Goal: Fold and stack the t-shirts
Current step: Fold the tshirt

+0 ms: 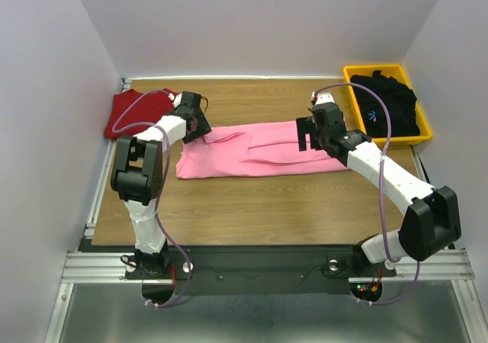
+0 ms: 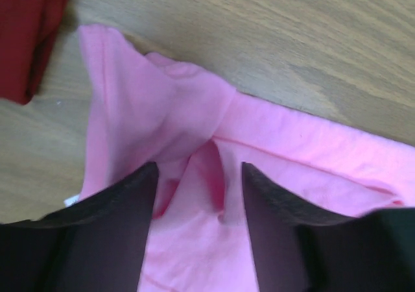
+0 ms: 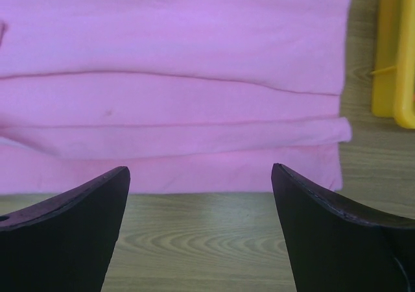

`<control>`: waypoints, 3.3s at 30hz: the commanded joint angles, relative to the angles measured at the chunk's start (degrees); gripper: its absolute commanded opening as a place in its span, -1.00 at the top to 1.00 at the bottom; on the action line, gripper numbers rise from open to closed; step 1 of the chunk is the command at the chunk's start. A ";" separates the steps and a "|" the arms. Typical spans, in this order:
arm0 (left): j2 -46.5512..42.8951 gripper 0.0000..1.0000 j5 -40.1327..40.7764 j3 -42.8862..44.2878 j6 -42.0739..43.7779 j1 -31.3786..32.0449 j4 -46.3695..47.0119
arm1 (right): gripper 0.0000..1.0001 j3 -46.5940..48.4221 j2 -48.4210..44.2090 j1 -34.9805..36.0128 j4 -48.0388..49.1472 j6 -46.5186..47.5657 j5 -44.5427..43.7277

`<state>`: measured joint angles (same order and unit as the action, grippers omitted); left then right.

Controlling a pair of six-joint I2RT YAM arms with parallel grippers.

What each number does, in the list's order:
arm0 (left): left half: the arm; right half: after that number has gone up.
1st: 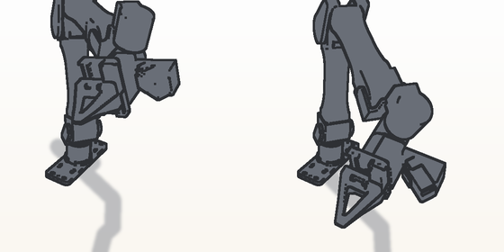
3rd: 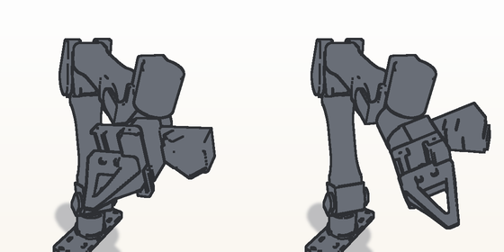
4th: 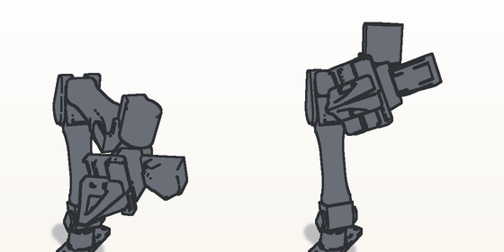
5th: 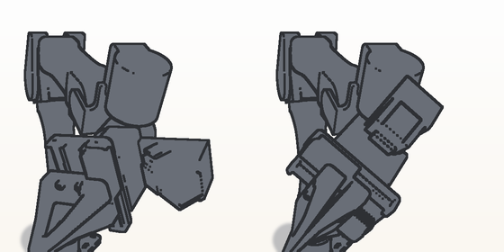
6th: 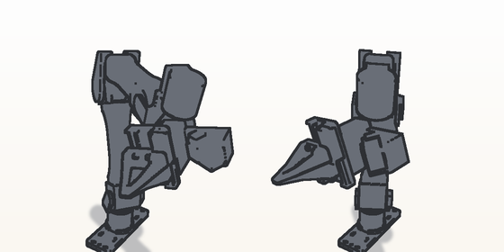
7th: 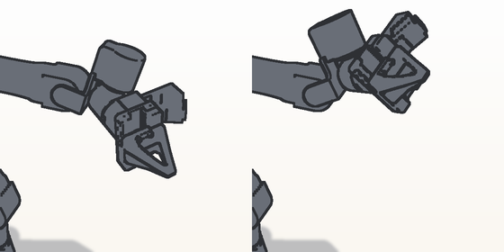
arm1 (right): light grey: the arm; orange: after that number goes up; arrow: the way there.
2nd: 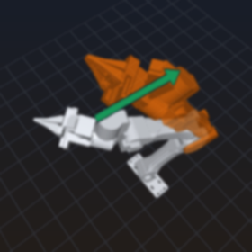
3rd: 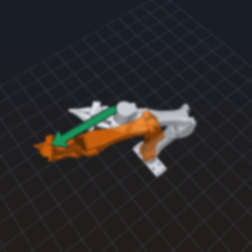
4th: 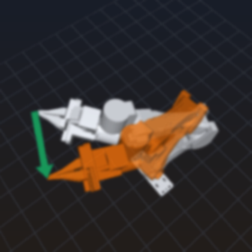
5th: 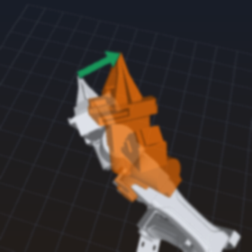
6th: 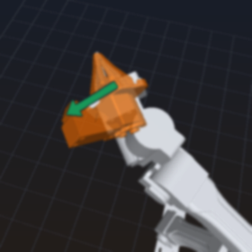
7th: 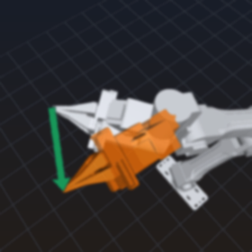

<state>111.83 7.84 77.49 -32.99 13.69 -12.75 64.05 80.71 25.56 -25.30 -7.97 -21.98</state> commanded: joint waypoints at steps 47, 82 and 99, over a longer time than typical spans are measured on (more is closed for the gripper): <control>-37.21 -0.47 6.58 -34.25 9.53 1.86 8.98 | 0.09 17.24 30.73 4.85 2.89 -14.27 6.78; -19.46 0.09 3.77 -28.71 0.56 -1.73 2.21 | 0.16 -12.72 13.25 -35.32 5.17 -24.20 20.92; -28.14 -0.13 5.52 -30.83 1.79 -4.73 -1.22 | 0.15 -16.51 -2.83 -39.54 1.76 -20.53 25.05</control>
<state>89.03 10.61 46.72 -32.80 9.30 -8.67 45.91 82.76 -13.98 -21.58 -32.82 -0.14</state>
